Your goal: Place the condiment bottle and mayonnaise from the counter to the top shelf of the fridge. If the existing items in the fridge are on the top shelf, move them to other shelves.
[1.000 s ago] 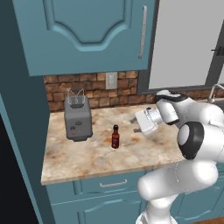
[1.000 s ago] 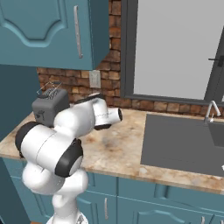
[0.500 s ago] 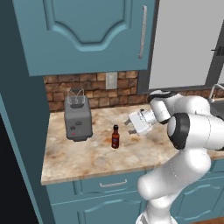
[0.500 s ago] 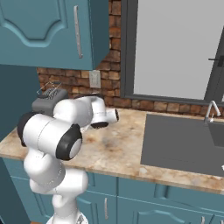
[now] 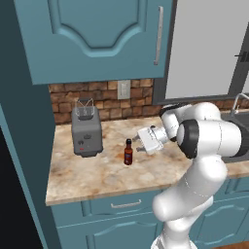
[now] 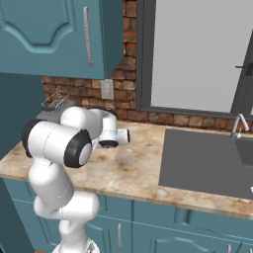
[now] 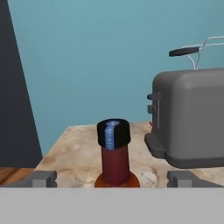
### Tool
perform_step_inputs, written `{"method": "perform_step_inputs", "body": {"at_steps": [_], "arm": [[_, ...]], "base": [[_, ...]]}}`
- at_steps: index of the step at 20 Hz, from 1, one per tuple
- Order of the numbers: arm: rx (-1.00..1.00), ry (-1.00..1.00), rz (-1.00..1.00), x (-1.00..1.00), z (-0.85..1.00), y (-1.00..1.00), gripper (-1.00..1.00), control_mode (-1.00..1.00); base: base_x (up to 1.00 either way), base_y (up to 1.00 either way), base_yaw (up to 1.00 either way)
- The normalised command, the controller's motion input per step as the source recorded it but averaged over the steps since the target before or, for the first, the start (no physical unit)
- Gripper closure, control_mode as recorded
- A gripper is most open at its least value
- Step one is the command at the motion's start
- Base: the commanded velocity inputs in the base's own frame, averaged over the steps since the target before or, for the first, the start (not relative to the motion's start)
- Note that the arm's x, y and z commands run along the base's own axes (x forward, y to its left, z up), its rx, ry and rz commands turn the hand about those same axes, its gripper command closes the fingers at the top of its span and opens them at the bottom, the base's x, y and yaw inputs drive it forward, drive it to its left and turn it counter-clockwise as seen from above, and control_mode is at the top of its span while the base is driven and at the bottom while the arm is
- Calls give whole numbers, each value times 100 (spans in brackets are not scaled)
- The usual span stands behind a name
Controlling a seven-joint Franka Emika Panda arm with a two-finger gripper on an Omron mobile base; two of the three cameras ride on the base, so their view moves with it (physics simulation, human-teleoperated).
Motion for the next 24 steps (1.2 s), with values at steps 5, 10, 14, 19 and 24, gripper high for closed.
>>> {"method": "perform_step_inputs", "body": {"at_steps": [5,10,14,19,24], "arm": [[1,0,0,15,-2,11,-100,-100],[0,0,0,1,-8,23,-100,-100],[0,0,0,0,0,23,-100,-100],[0,0,0,0,0,3,-100,-100],[0,0,0,0,-3,1,-100,-100]], "base": [[0,0,0],[0,0,0],[0,0,0],[0,0,0],[0,0,0]]}}
